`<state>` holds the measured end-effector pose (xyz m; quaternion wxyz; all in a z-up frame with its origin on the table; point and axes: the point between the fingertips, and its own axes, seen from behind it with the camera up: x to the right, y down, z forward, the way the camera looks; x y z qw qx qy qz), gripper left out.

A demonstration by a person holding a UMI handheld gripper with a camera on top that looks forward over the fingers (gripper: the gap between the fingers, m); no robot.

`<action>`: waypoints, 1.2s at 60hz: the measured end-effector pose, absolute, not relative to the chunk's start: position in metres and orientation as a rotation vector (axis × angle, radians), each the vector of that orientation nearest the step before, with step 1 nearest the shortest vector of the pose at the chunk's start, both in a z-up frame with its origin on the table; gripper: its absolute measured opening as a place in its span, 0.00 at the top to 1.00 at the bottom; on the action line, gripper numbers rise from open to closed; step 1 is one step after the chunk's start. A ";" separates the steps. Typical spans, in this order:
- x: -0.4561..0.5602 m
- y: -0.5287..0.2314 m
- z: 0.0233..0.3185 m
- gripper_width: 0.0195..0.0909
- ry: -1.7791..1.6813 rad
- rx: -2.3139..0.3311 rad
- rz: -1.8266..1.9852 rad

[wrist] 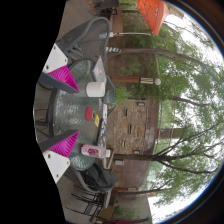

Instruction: Pour water

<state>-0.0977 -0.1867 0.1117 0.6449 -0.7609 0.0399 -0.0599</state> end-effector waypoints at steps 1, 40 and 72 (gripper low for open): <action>-0.097 -0.186 0.114 0.10 0.091 -1.727 -0.139; 0.132 -0.019 0.117 0.10 0.250 -1.641 -0.392; 0.185 0.053 0.091 0.57 0.358 -1.633 -0.365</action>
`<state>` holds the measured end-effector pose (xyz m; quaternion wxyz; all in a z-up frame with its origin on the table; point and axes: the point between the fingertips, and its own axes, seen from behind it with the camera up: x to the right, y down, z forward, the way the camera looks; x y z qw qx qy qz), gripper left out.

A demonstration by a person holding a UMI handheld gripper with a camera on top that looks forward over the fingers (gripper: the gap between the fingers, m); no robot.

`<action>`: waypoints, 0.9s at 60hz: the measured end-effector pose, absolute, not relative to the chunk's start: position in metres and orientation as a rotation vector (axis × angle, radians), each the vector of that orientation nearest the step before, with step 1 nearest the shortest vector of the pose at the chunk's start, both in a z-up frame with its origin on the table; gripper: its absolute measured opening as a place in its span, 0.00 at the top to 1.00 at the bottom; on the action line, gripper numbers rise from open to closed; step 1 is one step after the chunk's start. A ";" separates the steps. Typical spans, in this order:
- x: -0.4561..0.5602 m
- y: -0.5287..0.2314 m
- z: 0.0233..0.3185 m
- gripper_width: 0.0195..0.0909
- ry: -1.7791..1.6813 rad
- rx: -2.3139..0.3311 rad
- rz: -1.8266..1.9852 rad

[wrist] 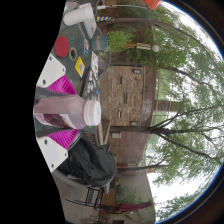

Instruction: Pour water

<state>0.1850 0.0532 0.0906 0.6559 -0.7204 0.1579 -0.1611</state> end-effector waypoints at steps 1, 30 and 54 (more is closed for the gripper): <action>0.189 0.051 0.092 0.59 0.367 -1.629 -0.366; 0.082 0.085 0.161 0.72 -0.051 -1.661 -0.696; -0.095 0.161 0.182 0.72 -1.419 -1.079 -1.698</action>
